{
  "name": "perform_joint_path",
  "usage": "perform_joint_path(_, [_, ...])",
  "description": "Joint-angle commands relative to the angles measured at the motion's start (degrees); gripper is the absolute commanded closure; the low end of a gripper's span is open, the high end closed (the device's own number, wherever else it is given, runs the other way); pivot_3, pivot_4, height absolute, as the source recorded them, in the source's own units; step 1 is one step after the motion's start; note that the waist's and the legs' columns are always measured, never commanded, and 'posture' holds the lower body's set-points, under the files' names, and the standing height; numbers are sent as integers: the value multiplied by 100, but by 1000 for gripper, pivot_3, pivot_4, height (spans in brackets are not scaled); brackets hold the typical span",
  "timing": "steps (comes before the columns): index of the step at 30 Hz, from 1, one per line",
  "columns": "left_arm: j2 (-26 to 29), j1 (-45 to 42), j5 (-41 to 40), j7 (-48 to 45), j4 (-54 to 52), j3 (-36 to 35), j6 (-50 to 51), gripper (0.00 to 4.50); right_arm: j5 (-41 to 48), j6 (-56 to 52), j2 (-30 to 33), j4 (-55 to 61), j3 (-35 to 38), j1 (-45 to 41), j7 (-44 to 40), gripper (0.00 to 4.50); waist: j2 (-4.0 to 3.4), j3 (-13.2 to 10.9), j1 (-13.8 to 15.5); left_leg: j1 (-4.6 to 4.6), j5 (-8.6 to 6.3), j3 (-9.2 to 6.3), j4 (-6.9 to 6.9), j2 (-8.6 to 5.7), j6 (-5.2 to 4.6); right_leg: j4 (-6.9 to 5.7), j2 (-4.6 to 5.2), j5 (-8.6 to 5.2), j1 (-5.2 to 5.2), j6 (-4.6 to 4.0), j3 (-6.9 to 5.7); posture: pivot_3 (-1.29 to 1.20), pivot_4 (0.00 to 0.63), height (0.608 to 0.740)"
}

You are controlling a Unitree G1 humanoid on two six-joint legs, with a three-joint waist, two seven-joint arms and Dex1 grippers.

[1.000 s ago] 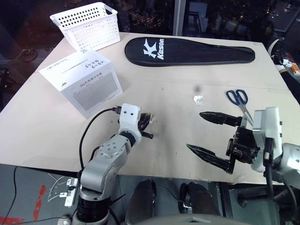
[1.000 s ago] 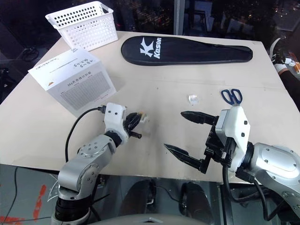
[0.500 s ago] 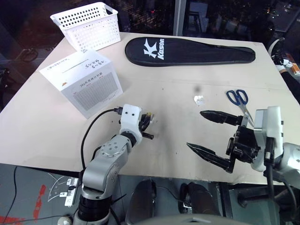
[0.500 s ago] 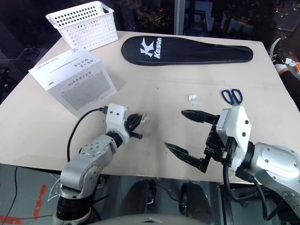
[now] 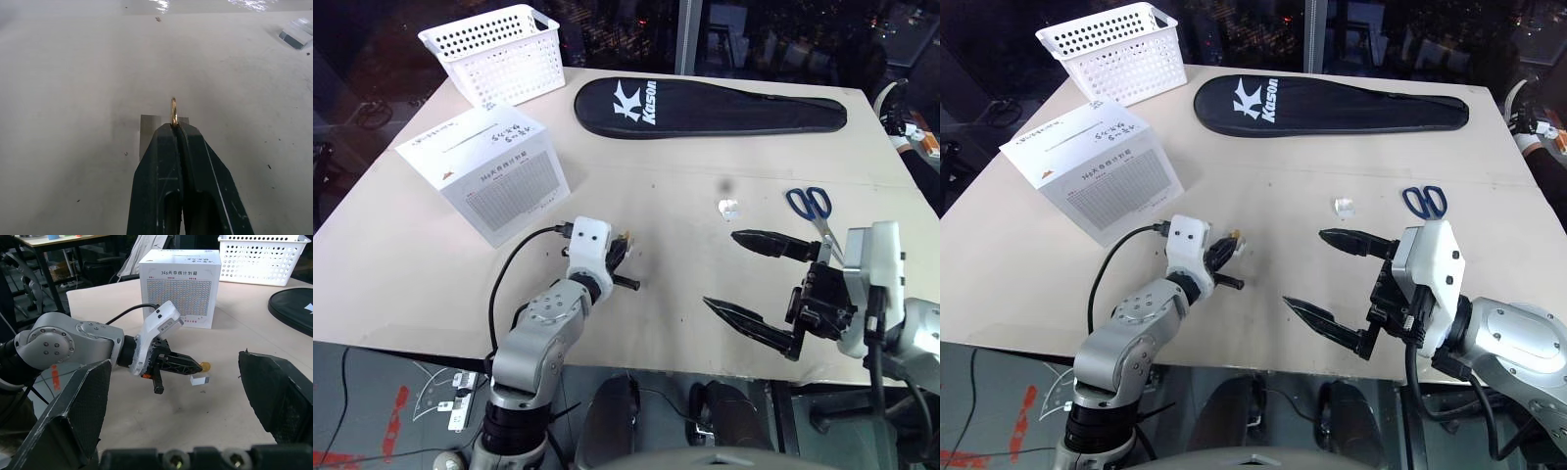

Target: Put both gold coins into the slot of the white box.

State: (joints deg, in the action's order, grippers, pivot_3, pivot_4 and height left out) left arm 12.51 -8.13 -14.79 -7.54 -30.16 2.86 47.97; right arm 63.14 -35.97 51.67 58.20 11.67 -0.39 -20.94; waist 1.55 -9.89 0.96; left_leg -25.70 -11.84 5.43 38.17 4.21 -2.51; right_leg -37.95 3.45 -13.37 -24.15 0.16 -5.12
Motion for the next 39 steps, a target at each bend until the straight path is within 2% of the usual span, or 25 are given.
perform_joint_path(1, [-81, -34, -293, -217, -208, -289, -198, 4462, -12, 92, 30, 155, 32, -75, 17, 0, 0, 0, -1, 0, 0, 0, 0, 0, 0, 0, 0, 0, 0, 0, 0, 0, 150, 740])
perform_joint_path(5, [-108, -105, -1160, -705, -312, -908, -67, 4462, 11, 70, 14, 97, -23, -157, 22, 0, 0, 0, -3, 0, 0, -1, 0, 1, 0, 0, 0, 0, 0, 0, -1, 0, 150, 740])
perform_joint_path(8, [214, -234, -2108, -1288, -275, -1482, 286, 4462, 44, 11, -30, -40, -170, -316, 54, 0, 0, 0, -7, 0, 0, -1, 0, 1, 0, -1, -1, 0, 0, 0, -1, 0, 150, 740])
perform_joint_path(12, [1039, -507, -3053, -1764, -53, -2196, 837, 4462, -128, -120, -189, -383, -545, -712, 211, 0, 0, 0, -18, 2, 0, -1, 2, 2, 1, -1, -8, 0, 0, 0, -2, 0, 150, 740])
perform_joint_path(15, [1762, -943, -3791, -1959, 311, -2679, 1421, 4462, -504, -320, -537, -883, -1011, -1282, 497, 0, -1, -1, -17, 3, 1, 0, 3, 2, 1, -3, -10, 0, 0, -1, -2, 0, 150, 740])
perform_joint_path(18, [2667, -1742, -4519, -2134, 1029, -3167, 2102, 4462, -607, -453, -971, -1408, -1250, -1776, 596, 0, -1, -5, -1, 2, 1, -1, 7, 2, 1, -5, -11, 0, 0, -1, -8, 0, 150, 740])
perform_joint_path(21, [3587, -2394, -4648, -2525, 1959, -3326, 2385, 4462, -859, -413, -1320, -1852, -1330, -2128, 552, 0, 1, -10, -16, -4, 1, -4, 8, 0, 1, -3, -18, 6, -2, 9, -25, 0, 150, 740])
perform_joint_path(25, [4890, -3955, -3710, -3584, 3830, -2364, 1828, 4462, -1208, -350, -1592, -2171, -1534, -2596, 223, 0, 1, -15, -3, -10, 0, 3, -4, -6, 2, 8, -22, 10, -8, 17, -30, 0, 150, 740])
perform_joint_path(27, [5262, -4567, -3076, -4205, 4687, -1733, 1305, 4462, -1405, -354, -1713, -2250, -1618, -2762, 191, 0, -1, -16, -15, -15, 0, 7, -6, -7, 3, 3, -26, 10, -17, 17, -27, 0, 150, 740])
perform_joint_path(28, [5415, -5031, -2504, -4714, 5400, -1215, 788, 4462, -1449, -342, -1765, -2239, -1668, -2866, 82, 0, -4, -15, -11, -13, 0, 14, -12, -7, 3, 5, -26, 10, -21, 17, -21, 0, 150, 740])
perform_joint_path(31, [5381, -6427, -861, -5733, 7521, 28, -837, 4462, -1453, -361, -1854, -2210, -1712, -3088, -244, 0, -6, -13, -9, -8, 0, 34, -27, -9, 3, 6, -26, 10, -31, 15, -9, 0, 150, 740])
perform_joint_path(33, [5217, -7098, -160, -6116, 8522, 470, -1530, 4462, -1533, -345, -1761, -2126, -1726, -3094, -487, 0, -1, -14, 6, -22, 1, 50, -25, -8, 3, 0, -32, 10, -42, 15, -11, 0, 150, 740])
perform_joint_path(36, [5002, -7713, 530, -6324, 9574, 719, -2247, 4462, -1468, -429, -1648, -1980, -1615, -3053, -699, 0, 2, -15, -14, -37, 0, 64, -19, -5, 2, 3, -31, 10, -56, 16, -3, 0, 150, 740])
perform_joint_path(39, [4878, -7959, 987, -6382, 10103, 756, -2667, 4462, -1404, -486, -1577, -1897, -1540, -3058, -835, 0, 3, -15, -33, -73, 0, 51, -3, -1, 1, -2, -29, 11, -92, 17, 8, 0, 150, 740])
